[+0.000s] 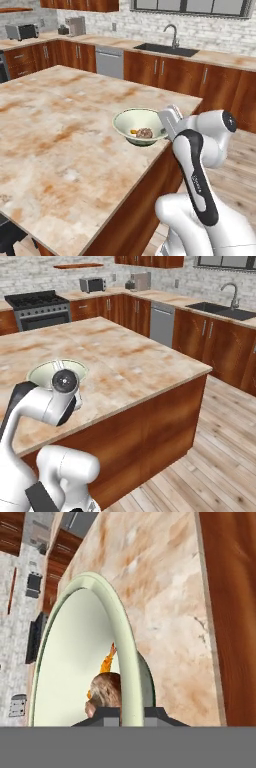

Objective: The microwave is finished heating the shrimp and mushroom. Take the bowl containing the food and place it on the dining counter.

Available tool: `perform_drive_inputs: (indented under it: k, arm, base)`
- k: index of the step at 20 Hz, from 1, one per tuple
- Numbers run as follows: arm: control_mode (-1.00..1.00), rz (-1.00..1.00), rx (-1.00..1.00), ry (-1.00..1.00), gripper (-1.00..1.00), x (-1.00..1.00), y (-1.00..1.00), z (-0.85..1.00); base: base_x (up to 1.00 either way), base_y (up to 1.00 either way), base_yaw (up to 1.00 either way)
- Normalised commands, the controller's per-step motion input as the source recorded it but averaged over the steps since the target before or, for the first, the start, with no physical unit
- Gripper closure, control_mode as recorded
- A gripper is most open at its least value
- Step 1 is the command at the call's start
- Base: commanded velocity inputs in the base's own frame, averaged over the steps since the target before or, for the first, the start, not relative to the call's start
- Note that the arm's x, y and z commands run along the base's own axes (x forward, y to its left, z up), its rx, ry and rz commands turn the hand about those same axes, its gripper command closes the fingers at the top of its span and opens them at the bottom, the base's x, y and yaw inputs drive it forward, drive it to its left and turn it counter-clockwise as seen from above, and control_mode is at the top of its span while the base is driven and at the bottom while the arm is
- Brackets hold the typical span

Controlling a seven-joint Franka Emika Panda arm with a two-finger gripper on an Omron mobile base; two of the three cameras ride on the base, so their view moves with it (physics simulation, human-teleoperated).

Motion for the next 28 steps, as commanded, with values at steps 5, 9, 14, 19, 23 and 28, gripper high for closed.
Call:
perform_drive_inputs:
  k: [5, 9, 14, 19, 23, 28]
  arm:
    - [-1.0, 0.0, 0.0, 0.04, 1.0, 1.0, 0.72, -0.3]
    - [-1.0, 0.0, 0.0, 0.14, 1.0, 1.0, 0.72, -0.37]
    - [-1.0, 0.05, 0.01, 0.25, 1.0, 1.0, 0.39, -0.29]
    - [-1.0, 0.01, 0.0, 0.07, 1.0, 0.51, 0.11, -0.06]
    - [-1.0, 0.0, 0.0, 0.01, 1.0, 0.98, 0.48, -0.44]
    - [-1.0, 0.0, -0.02, 0.12, 1.0, 0.48, 0.89, -0.51]
  base:
    - [0.0, 0.0, 0.0]
    - [0.0, 0.0, 0.0]
    - [0.0, 0.0, 0.0]
    - [0.0, 0.0, 0.0]
    - [0.0, 0.0, 0.0]
    - [0.0, 0.0, 0.0]
